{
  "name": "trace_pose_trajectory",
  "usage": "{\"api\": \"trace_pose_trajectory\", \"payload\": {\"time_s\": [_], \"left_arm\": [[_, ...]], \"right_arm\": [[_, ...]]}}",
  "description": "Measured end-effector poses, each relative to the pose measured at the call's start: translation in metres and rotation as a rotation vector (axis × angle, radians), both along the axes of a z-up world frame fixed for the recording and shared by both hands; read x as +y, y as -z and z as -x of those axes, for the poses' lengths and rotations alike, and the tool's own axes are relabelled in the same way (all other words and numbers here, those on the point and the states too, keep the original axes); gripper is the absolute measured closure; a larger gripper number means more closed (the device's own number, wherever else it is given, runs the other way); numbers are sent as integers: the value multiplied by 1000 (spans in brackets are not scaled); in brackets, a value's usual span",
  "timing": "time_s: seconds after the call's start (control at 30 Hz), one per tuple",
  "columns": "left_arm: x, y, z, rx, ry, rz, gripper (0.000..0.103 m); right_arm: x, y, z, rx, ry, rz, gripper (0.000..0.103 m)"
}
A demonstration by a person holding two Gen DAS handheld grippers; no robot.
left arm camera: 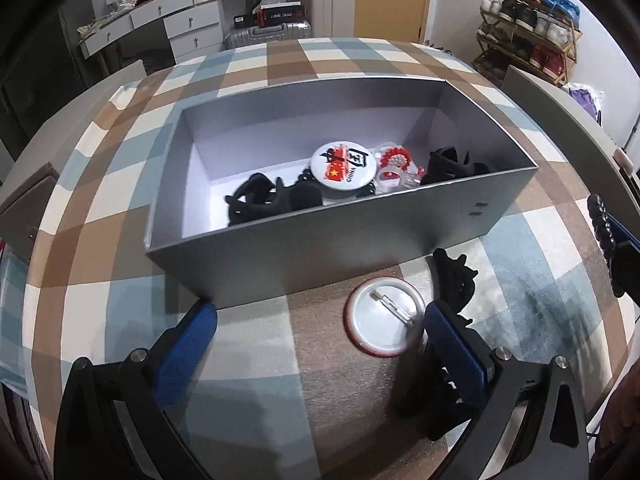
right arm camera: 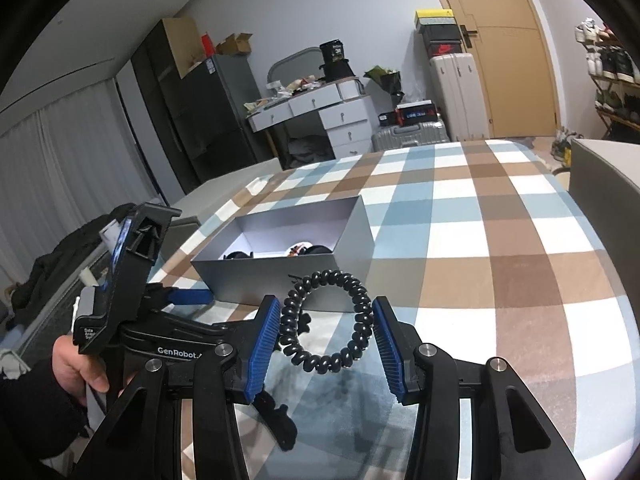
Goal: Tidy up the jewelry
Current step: 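Lift the coil hair tie with the right tool while the left tool grasps the white pin badge, then carry the hair tie and badge over the grey box with both tools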
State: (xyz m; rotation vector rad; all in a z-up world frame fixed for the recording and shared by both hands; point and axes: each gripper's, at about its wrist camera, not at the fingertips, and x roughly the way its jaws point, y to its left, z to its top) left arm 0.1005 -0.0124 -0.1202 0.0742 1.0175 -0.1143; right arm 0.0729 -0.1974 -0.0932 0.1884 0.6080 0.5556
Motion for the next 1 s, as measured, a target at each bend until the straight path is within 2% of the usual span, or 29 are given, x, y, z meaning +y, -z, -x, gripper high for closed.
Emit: {"api": "trace_pose_trajectory", "payload": {"time_s": [0.13, 0.23, 0.3, 0.53, 1.0], "left_arm": [[-9, 4, -3, 28, 28, -18, 6], [-12, 1, -5, 39, 39, -1, 17], [-18, -1, -3, 38, 63, -3, 31], [-30, -5, 1, 46, 115, -2, 64], [-36, -10, 5, 58, 132, 21, 65]], "right_arm": [[-5, 2, 0, -2, 1, -16, 57], [-6, 3, 0, 1, -3, -24, 57], [-7, 4, 2, -1, -7, -27, 57], [-10, 5, 2, -5, -18, -48, 57], [-16, 7, 3, 7, -12, -67, 56]]}}
